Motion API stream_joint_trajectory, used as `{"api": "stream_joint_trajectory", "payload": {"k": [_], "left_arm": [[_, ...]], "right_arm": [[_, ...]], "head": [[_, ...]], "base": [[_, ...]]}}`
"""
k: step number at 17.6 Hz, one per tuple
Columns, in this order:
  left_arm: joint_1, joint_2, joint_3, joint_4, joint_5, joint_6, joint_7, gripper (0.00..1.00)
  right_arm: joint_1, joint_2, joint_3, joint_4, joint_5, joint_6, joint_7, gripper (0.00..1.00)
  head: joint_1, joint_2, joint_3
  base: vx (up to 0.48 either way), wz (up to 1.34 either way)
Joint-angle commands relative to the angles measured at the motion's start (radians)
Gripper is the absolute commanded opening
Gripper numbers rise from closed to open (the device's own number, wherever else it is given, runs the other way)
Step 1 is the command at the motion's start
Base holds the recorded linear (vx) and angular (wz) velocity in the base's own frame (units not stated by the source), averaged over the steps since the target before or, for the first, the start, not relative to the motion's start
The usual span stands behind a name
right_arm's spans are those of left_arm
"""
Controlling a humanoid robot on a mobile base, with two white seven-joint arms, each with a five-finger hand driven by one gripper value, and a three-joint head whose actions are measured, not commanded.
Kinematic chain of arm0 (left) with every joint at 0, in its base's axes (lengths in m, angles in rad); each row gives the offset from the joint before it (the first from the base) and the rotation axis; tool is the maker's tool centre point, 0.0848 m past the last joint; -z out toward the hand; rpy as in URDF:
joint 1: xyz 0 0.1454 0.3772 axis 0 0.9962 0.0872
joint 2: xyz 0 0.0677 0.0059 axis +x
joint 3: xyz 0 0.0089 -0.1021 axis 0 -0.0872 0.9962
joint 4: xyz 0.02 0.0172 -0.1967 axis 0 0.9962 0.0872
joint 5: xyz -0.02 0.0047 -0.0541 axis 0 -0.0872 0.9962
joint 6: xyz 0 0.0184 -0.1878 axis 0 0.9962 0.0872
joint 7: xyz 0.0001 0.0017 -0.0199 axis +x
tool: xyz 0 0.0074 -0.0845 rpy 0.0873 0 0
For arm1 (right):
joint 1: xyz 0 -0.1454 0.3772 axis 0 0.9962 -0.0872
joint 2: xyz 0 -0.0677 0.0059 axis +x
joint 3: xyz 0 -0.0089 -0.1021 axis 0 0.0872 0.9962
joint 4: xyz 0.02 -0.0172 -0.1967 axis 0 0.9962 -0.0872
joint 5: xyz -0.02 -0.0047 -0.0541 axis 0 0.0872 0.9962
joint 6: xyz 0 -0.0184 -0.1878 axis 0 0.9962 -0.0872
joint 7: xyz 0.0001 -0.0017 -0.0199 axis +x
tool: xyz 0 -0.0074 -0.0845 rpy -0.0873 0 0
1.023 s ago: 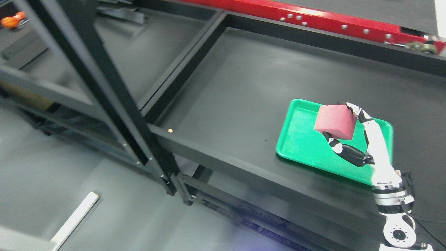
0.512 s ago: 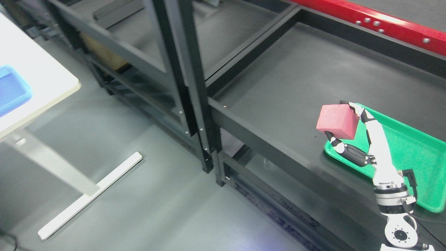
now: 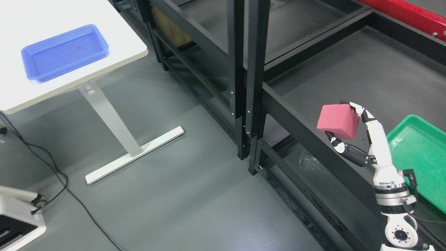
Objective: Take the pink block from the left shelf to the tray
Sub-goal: 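Turn and drive toward the white table with the blue tray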
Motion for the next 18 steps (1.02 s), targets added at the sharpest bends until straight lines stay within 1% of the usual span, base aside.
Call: {"api": "stream_joint_trajectory", "payload": {"k": [1, 9, 18], "left_arm": [[0.020, 0.017, 0.000, -0.017, 0.000, 0.000, 0.000, 1.00], [0.020, 0.017, 0.000, -0.017, 0.000, 0.000, 0.000, 1.00], [0.020, 0.017, 0.000, -0.017, 0.000, 0.000, 0.000, 1.00]], "right_arm": [[0.000, -0.017, -0.001, 0.000, -0.001, 0.000, -0.001, 0.07], [-0.002, -0.017, 0.002, 0.000, 0.000, 0.000, 0.003, 0.07], [0.001, -0.017, 0.002, 0.000, 0.000, 0.000, 0.003, 0.07]], "head": [[0.0000, 0.000, 0.000], [0.0000, 0.000, 0.000], [0.0000, 0.000, 0.000]], "base": [[-0.150, 0.54], [-0.119, 0.49], [-0.050, 0.34]]}}
